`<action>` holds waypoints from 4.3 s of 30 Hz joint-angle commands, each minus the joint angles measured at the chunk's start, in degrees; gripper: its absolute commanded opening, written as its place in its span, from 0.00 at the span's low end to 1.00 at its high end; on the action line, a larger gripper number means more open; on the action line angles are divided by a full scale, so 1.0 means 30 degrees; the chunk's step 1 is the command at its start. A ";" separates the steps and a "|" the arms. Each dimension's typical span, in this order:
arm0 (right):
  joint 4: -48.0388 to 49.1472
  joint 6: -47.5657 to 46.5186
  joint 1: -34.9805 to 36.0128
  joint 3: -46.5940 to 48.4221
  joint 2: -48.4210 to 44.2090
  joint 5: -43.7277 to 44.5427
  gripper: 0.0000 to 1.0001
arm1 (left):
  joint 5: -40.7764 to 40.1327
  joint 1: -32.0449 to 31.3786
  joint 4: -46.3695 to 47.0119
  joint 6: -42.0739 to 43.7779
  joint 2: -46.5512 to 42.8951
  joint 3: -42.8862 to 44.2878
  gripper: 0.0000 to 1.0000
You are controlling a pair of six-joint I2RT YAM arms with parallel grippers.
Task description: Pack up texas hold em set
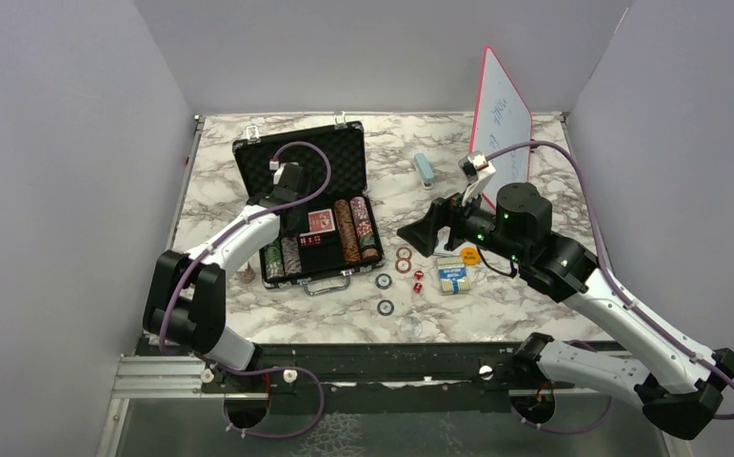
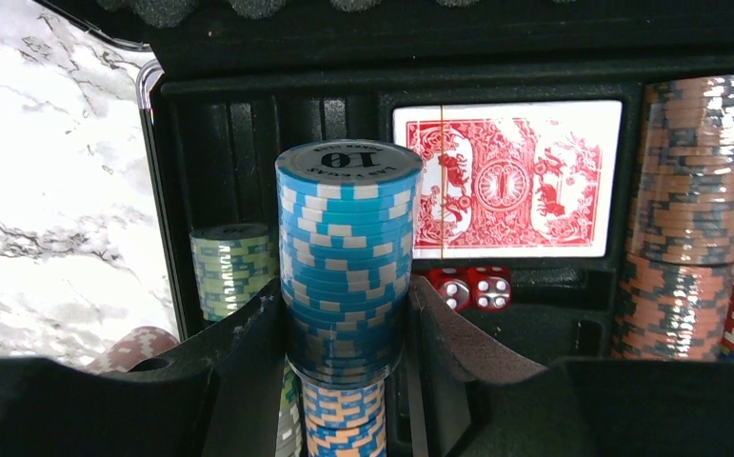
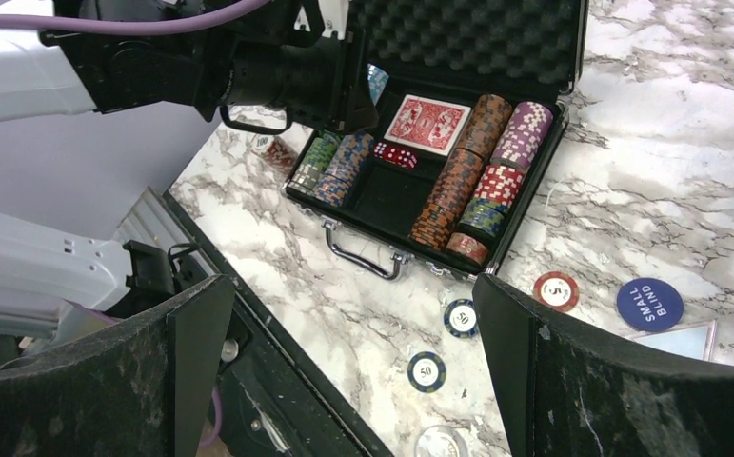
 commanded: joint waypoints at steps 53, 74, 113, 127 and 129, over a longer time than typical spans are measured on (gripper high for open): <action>-0.0007 0.0382 -0.0002 -0.0301 -0.0083 -0.0074 1.00 | -0.1333 0.0287 -0.0783 0.0071 -0.0719 0.0621 0.60; 0.0465 0.0572 0.0009 -0.1209 -0.0437 -0.0308 1.00 | 0.1084 0.7246 -0.2300 -0.2310 -0.4537 -0.3684 0.93; 1.0053 -0.1409 0.1162 0.0688 0.6646 -0.7705 0.95 | 2.4201 0.6402 -0.1431 -0.0494 -0.9593 0.0425 0.33; 0.8998 -0.3937 0.1870 0.1887 0.9656 -1.2512 0.78 | 2.8157 0.3417 -0.0405 -0.0358 -1.0347 -0.0330 0.34; 0.8982 -0.4033 0.1897 0.1567 0.9387 -1.2948 0.66 | 2.8099 0.3360 -0.0390 -0.0313 -1.0244 -0.0369 0.34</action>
